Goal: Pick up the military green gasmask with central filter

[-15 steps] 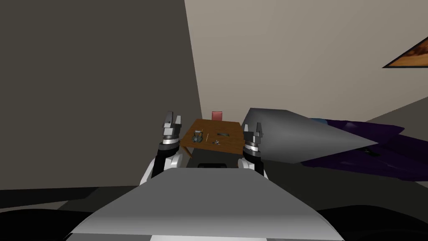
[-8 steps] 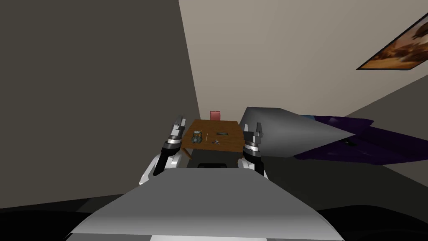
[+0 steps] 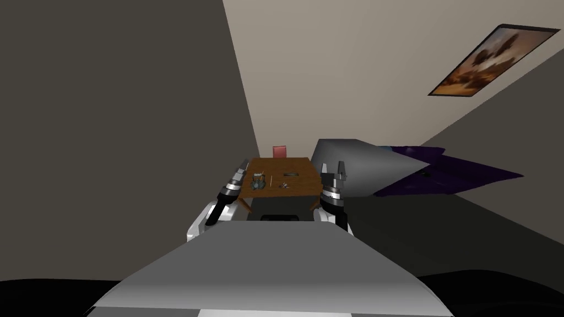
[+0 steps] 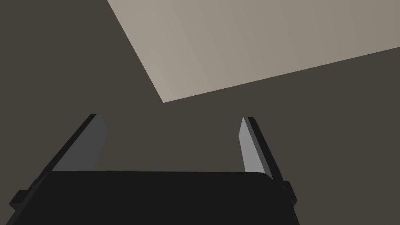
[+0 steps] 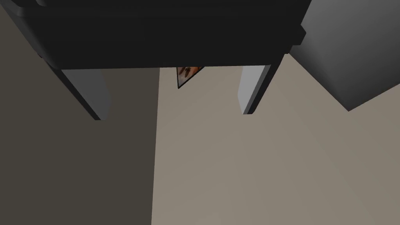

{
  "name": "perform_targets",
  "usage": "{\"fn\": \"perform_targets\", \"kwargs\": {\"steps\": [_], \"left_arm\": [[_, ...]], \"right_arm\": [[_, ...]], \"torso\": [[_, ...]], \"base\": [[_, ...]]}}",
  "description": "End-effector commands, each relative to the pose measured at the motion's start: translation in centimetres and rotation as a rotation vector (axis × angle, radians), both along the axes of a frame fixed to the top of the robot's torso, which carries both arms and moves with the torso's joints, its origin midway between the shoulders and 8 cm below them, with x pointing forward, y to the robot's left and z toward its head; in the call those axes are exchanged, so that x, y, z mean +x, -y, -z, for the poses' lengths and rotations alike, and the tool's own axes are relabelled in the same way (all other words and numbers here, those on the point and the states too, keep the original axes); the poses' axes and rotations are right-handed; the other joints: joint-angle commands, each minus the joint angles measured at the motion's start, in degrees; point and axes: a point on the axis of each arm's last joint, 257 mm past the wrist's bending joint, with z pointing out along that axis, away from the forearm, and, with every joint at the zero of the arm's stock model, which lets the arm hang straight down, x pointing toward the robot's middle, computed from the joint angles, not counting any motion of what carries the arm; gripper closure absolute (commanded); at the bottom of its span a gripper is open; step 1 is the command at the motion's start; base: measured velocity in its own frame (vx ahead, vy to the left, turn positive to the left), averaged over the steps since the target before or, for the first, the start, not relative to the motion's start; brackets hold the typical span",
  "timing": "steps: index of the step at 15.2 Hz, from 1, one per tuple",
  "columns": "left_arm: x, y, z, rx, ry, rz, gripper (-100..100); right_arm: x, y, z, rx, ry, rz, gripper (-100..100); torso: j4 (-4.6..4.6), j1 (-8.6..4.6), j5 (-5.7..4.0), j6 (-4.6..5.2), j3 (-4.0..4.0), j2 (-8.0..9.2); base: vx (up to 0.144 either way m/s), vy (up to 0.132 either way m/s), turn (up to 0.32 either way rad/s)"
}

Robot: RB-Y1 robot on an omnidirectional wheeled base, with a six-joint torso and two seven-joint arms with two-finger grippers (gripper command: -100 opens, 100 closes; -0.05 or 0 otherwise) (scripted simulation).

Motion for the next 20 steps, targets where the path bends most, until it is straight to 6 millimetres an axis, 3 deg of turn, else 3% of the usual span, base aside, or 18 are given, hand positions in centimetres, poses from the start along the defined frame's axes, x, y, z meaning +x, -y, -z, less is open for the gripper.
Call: {"fn": "perform_targets", "kwargs": {"steps": [1, 8, 15, 20], "left_arm": [[0.8, -0.3, 1.7, 0.029, -0.033, -0.006, -100], [2.5, -1.5, 6.8, 0.124, -0.126, -0.025, -100], [4.2, -3.7, 13.2, 0.244, -0.242, -0.056, -100], [4.7, -5.2, 16.7, 0.300, -0.308, -0.077, -100]], "right_arm": [[0.0, 0.0, 0.0, 0.000, 0.000, 0.000, 0], [0.0, 0.0, 0.0, 0.000, 0.000, 0.000, 0], [0.0, 0.0, 0.0, 0.000, 0.000, 0.000, 0], [0.0, 0.0, 0.0, 0.000, 0.000, 0.000, 0]], "torso": [[0.00, 0.00, 0.00, 0.00, 0.00, 0.00], [-0.01, -0.12, -0.03, -0.01, -0.03, -0.05], [0.00, -0.02, -0.01, -0.02, -0.01, -0.01], [0.00, -0.08, -0.02, -0.04, -0.01, -0.03]], "base": [[-0.026, 0.069, -0.153], [-0.020, 0.056, -0.140], [-0.030, 0.067, -0.199], [-0.034, 0.058, -0.145]]}}
